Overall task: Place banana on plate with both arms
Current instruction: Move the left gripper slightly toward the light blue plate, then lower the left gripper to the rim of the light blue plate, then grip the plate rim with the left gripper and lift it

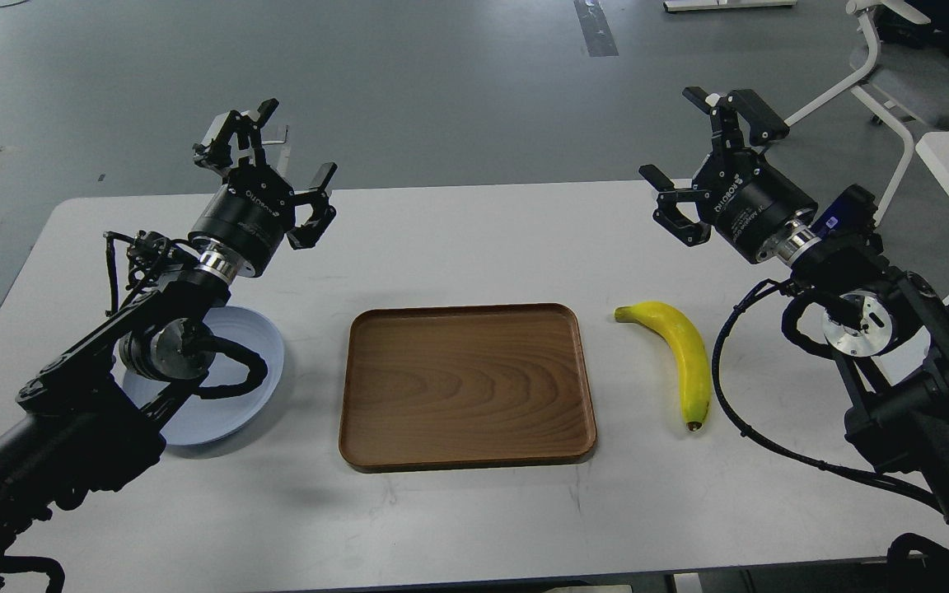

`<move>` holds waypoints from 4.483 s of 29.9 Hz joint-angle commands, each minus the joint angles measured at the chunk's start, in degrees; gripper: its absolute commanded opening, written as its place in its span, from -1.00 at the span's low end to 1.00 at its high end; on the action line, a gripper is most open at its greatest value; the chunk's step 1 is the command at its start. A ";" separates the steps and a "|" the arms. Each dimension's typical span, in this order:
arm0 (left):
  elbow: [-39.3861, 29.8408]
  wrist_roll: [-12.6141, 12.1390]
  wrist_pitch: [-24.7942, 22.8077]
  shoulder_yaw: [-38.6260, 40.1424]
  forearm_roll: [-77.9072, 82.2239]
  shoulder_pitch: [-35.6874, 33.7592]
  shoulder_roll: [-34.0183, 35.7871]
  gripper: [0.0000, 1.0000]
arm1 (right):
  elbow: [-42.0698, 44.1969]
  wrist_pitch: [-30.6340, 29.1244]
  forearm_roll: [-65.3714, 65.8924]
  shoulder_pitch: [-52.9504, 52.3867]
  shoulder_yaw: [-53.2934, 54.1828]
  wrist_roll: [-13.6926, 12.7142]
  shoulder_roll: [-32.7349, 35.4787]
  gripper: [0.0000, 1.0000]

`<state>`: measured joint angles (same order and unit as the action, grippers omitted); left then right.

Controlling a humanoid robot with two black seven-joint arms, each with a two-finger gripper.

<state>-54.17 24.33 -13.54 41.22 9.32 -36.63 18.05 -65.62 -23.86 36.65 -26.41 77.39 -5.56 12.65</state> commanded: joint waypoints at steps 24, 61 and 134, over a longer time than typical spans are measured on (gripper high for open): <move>-0.14 -1.12 1.68 -1.58 -0.09 0.51 0.59 0.96 | 0.76 0.92 0.18 -0.22 1.27 -0.24 -3.24 1.00; -3.66 -1.39 2.91 -1.93 0.96 1.48 2.34 0.96 | 0.32 2.77 0.09 0.66 1.97 0.20 -4.74 1.00; 13.30 3.67 37.18 -38.23 65.74 8.07 25.37 -1.00 | -0.38 2.68 0.09 3.91 1.01 0.20 -4.74 1.00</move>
<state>-40.87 28.01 23.31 2.99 75.01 -28.84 43.43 -66.01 -21.27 36.74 -22.54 78.45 -5.36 7.94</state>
